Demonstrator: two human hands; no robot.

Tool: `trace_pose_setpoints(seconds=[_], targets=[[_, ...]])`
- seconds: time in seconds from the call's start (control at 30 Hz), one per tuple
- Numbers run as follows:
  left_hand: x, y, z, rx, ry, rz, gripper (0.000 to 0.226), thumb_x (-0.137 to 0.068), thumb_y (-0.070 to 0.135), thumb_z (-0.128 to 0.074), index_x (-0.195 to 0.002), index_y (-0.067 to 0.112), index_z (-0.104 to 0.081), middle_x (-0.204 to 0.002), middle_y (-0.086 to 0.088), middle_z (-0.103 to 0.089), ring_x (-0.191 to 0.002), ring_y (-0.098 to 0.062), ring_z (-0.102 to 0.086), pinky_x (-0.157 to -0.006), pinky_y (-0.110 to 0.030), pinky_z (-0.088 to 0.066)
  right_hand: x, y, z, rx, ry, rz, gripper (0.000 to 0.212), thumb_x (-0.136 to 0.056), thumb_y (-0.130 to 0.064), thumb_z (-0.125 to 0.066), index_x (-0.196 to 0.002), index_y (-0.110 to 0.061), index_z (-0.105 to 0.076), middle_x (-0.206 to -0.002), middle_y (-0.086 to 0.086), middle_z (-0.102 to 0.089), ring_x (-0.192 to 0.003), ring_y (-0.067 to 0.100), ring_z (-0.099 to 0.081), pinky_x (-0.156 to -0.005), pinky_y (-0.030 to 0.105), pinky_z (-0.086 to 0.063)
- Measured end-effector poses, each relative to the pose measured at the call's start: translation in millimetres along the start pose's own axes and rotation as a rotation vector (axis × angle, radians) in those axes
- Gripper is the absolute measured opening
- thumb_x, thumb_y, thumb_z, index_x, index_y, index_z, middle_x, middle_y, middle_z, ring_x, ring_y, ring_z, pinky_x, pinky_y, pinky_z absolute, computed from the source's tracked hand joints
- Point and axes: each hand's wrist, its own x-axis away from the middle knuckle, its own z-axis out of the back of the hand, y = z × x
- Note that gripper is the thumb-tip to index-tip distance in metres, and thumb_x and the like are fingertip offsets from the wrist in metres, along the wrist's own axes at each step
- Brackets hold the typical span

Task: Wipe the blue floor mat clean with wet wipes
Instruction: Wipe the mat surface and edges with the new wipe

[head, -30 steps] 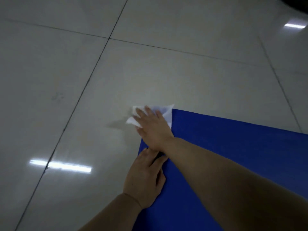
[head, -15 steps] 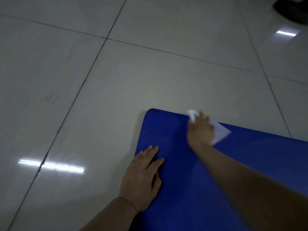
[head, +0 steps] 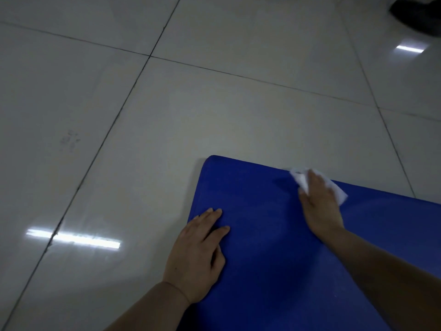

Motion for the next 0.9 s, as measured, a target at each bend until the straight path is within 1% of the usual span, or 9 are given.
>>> trace_pose_setpoints(seconds=[0.07,0.17,0.33,0.47,0.6,0.67,0.7,0.8,0.9], targets=[[0,0,0,0.007,-0.001,0.003,0.039,-0.087,0.026,-0.045,-0.119,0.018,-0.066,-0.142,-0.003,-0.048,-0.134,-0.017,-0.041,-0.111,-0.036,-0.027,1,-6,-5,0.1,0.0,-0.145,0.044,-0.1,-0.014,-0.039,-0.143,-0.006,-0.035,-0.151,0.015,-0.031,-0.138,0.032,-0.029,-0.111,0.048,-0.025],[1,0,1,0.001,0.007,-0.006,0.039,-0.086,0.025,-0.045,-0.119,0.016,-0.065,-0.142,-0.004,-0.048,-0.133,-0.019,-0.041,-0.111,-0.037,-0.028,-1,-66,-23,0.038,0.064,0.015,0.043,-0.095,-0.01,-0.049,-0.136,-0.007,-0.038,-0.136,0.021,-0.048,-0.12,0.04,-0.049,-0.096,0.053,-0.041],[-5,5,8,0.063,-0.03,-0.02,0.041,-0.082,0.018,-0.048,-0.118,0.012,-0.064,-0.119,-0.006,-0.06,-0.107,-0.022,-0.054,-0.095,-0.039,-0.047,3,-169,-48,0.016,-0.3,0.465,0.049,-0.104,-0.025,-0.031,-0.151,-0.018,-0.02,-0.16,-0.001,-0.014,-0.147,0.018,-0.003,-0.117,0.037,0.005],[-7,4,10,0.031,-0.088,-0.018,0.039,-0.082,0.019,-0.046,-0.114,0.008,-0.066,-0.126,-0.012,-0.058,-0.113,-0.027,-0.053,-0.098,-0.043,-0.046,16,-138,-30,-0.074,-0.408,0.492,0.049,-0.104,-0.016,-0.034,-0.15,-0.017,-0.021,-0.159,-0.002,-0.013,-0.147,0.014,-0.004,-0.114,0.024,0.003],[-7,8,18,-0.023,-0.142,0.026,0.042,-0.084,0.023,-0.04,-0.112,0.011,-0.069,-0.135,-0.013,-0.055,-0.127,-0.027,-0.048,-0.1,-0.051,-0.045,42,-52,-4,-0.063,-0.3,0.169,0.046,-0.102,-0.02,-0.038,-0.147,-0.023,-0.033,-0.155,-0.006,-0.024,-0.142,0.013,-0.02,-0.111,0.027,-0.021],[-10,14,28,-0.039,-0.203,0.003,0.042,-0.09,0.02,-0.04,-0.125,0.014,-0.062,-0.148,-0.008,-0.042,-0.137,-0.025,-0.038,-0.11,-0.044,-0.037,50,-20,8,-0.092,-0.151,-0.129,0.033,-0.099,-0.031,-0.036,-0.131,-0.027,-0.043,-0.135,0.001,-0.04,-0.127,0.018,-0.038,-0.097,0.036,-0.038],[-13,14,37,-0.029,-0.267,-0.001,0.041,-0.094,0.019,-0.042,-0.132,0.018,-0.057,-0.154,-0.003,-0.031,-0.141,-0.021,-0.031,-0.115,-0.035,-0.028,50,-14,10,-0.064,-0.131,-0.254,0.035,-0.1,-0.031,-0.033,-0.135,-0.026,-0.038,-0.141,0.003,-0.036,-0.128,0.022,-0.037,-0.097,0.04,-0.039],[-13,11,66,0.127,-0.324,0.119,0.03,-0.097,0.026,-0.049,-0.125,0.024,-0.062,-0.142,0.01,-0.045,-0.125,-0.007,-0.046,-0.103,-0.018,-0.034,39,-34,5,0.089,-0.186,-0.436,0.048,-0.104,-0.03,-0.024,-0.15,-0.019,-0.013,-0.158,0.005,-0.008,-0.141,0.029,-0.017,-0.111,0.047,-0.026],[-2,11,88,0.257,-0.265,0.208,0.023,-0.094,0.03,-0.055,-0.113,0.028,-0.067,-0.111,0.019,-0.062,-0.101,0.001,-0.057,-0.094,-0.02,-0.044,32,-89,-13,0.127,-0.259,-0.302,0.054,-0.104,-0.035,-0.02,-0.153,-0.023,0.001,-0.161,0.0,0.008,-0.147,0.026,0.003,-0.116,0.047,-0.01]])
